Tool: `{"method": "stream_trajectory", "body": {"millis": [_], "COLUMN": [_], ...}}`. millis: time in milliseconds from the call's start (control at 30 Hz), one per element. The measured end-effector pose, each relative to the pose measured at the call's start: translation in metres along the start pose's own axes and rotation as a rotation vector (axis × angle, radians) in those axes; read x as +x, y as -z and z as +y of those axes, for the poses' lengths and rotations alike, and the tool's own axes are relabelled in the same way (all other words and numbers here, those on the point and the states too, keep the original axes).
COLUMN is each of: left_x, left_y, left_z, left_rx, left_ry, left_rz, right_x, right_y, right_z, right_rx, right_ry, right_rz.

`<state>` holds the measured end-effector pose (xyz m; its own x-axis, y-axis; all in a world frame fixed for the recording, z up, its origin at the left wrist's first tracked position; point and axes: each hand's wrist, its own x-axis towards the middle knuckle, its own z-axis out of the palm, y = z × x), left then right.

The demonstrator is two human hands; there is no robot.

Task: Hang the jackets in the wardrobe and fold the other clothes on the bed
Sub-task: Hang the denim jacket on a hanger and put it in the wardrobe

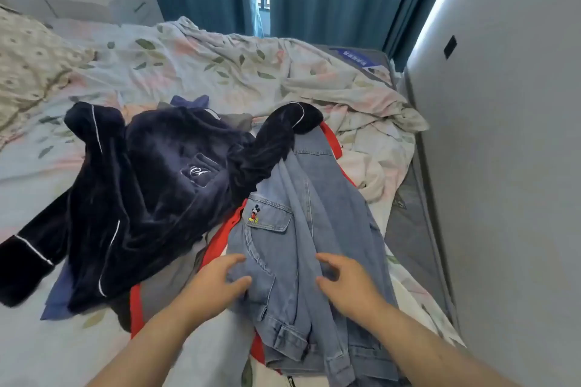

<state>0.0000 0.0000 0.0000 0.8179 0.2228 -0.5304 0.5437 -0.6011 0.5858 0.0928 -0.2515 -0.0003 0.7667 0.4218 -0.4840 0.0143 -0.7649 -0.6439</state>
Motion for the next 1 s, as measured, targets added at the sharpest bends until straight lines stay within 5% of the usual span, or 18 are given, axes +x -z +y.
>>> {"method": "stream_trajectory", "body": {"millis": [100, 167, 367, 533, 700, 867, 1000], "left_x": [0.058, 0.091, 0.142, 0.156, 0.145, 0.099, 0.05], "left_y": [-0.021, -0.031, -0.058, -0.074, -0.094, -0.111, -0.127], "left_z": [-0.021, -0.027, -0.033, -0.021, -0.015, -0.015, -0.016], "left_rx": [0.035, 0.05, -0.515, -0.529, -0.468, -0.599, -0.616], "left_ry": [0.026, 0.068, 0.25, 0.207, 0.119, 0.128, 0.156], "left_rz": [0.071, 0.122, 0.05, 0.07, 0.267, 0.232, 0.19], "right_x": [0.06, 0.094, 0.15, 0.163, 0.158, 0.119, 0.077], "right_y": [-0.01, -0.012, -0.026, -0.027, -0.036, -0.052, -0.062], "right_z": [0.028, 0.038, 0.041, 0.037, 0.041, 0.062, 0.075], "right_rx": [-0.196, -0.226, -0.021, 0.055, 0.093, 0.497, 0.587], "right_ry": [0.106, 0.019, -0.17, -0.222, -0.057, -0.118, -0.184], "right_rz": [0.126, 0.185, 0.233, 0.259, 0.279, 0.248, 0.197]}}
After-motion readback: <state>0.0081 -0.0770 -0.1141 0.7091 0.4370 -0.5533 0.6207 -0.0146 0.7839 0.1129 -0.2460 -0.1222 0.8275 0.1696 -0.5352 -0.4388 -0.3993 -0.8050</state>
